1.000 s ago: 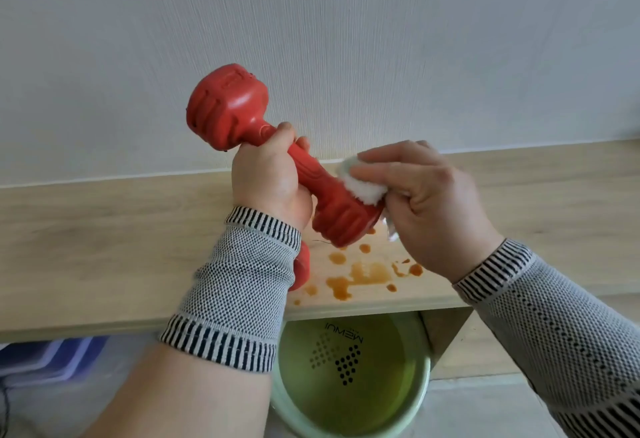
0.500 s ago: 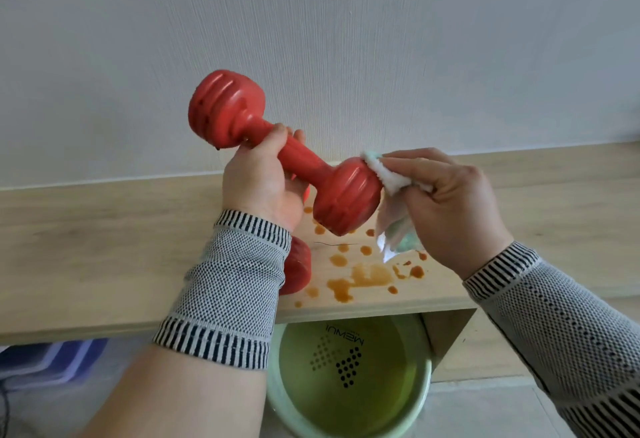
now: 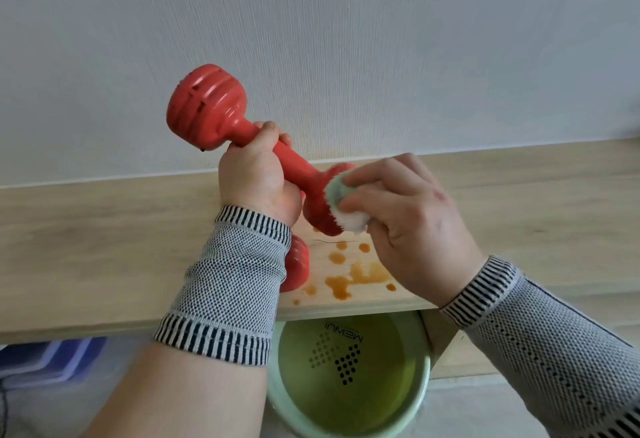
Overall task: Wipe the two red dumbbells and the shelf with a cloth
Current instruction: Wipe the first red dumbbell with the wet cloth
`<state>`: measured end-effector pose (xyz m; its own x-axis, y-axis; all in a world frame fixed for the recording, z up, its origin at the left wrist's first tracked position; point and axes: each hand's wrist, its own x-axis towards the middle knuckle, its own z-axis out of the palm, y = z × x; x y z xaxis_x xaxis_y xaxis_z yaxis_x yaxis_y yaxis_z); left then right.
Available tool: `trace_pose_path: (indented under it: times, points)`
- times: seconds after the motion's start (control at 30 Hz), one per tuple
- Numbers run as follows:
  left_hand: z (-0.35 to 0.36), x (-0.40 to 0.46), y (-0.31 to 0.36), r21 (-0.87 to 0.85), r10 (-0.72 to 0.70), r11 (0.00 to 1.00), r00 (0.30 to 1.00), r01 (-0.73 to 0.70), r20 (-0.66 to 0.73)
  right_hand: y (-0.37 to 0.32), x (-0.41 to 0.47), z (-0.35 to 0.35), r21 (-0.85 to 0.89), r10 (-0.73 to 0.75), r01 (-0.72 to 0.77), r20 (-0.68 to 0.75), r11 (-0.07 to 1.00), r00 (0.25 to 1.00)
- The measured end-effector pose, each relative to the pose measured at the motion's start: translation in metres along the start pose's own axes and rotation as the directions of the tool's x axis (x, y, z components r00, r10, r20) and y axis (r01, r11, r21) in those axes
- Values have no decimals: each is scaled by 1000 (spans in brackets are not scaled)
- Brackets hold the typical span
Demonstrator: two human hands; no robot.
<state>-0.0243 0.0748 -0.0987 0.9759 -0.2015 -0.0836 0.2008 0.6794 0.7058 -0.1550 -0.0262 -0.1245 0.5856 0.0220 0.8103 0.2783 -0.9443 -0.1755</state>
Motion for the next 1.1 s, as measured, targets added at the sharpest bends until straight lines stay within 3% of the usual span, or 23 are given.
trace_pose_path:
  times: [0.2, 0.43, 0.67, 0.87, 1.1]
  points:
    - [3, -9, -3, 82, 8, 997, 999, -12, 50, 23, 3, -6, -17, 178, -179, -15, 984, 984]
    - [4, -8, 3, 36, 0, 999, 998, 2, -65, 2, -5, 1, 33, 16, -16, -3, 999, 1000]
    - [8, -16, 1, 99, -29, 995, 1000, 29, -8, 28, -2, -3, 98, 256, -252, -33, 963, 966]
    - [1, -7, 4, 36, -33, 999, 996, 36, -87, 5, -4, 2, 68, 60, -59, -7, 996, 998]
    - [9, -19, 5, 54, -72, 996, 997, 72, -10, 29, -2, 0, 104, 274, -270, -18, 957, 962]
